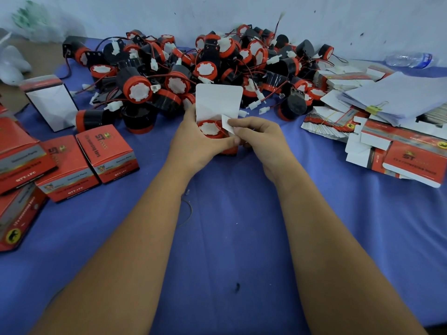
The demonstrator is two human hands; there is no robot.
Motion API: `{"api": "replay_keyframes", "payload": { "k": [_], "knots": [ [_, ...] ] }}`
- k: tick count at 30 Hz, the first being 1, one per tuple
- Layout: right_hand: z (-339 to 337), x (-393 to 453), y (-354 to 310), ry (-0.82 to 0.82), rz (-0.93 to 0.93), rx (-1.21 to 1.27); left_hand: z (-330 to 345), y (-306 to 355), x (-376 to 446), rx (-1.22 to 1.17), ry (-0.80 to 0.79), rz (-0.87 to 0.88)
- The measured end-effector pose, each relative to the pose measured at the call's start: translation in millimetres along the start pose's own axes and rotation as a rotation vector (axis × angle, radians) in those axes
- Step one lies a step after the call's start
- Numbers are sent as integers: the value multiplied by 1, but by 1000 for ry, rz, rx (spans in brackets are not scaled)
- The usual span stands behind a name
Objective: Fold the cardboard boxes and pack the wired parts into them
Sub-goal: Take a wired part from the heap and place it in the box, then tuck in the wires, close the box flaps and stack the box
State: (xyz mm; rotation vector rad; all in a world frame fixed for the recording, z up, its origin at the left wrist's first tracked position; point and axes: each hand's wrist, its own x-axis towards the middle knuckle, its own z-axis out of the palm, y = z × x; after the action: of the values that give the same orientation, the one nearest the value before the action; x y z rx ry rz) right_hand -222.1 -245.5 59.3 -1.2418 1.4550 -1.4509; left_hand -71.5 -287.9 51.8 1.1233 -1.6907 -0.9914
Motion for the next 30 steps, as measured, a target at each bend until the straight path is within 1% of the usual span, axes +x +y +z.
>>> {"api": "replay_keyframes", "payload": {
  "k": [5,11,16,22,26,30],
  "knots": [
    [1,1,0,7,7,36,0,1,0,-55,10,-7],
    [2,0,-1,6,15,34,-5,0,3,-200,-27,-62],
    [3,-1,-2,-13,-6,6,-8,1,5,-207,-44,-70],
    [4,-2,-5,-23,-19,-44,-6,0,3,-192,9,-56],
    [6,-4,-7,-18,-24,-61,-8,0,5,-220,-33,-84],
    [11,-5,-7,25,-40,-87,-11,0,7,-255,-39,-118]
  ]
}}
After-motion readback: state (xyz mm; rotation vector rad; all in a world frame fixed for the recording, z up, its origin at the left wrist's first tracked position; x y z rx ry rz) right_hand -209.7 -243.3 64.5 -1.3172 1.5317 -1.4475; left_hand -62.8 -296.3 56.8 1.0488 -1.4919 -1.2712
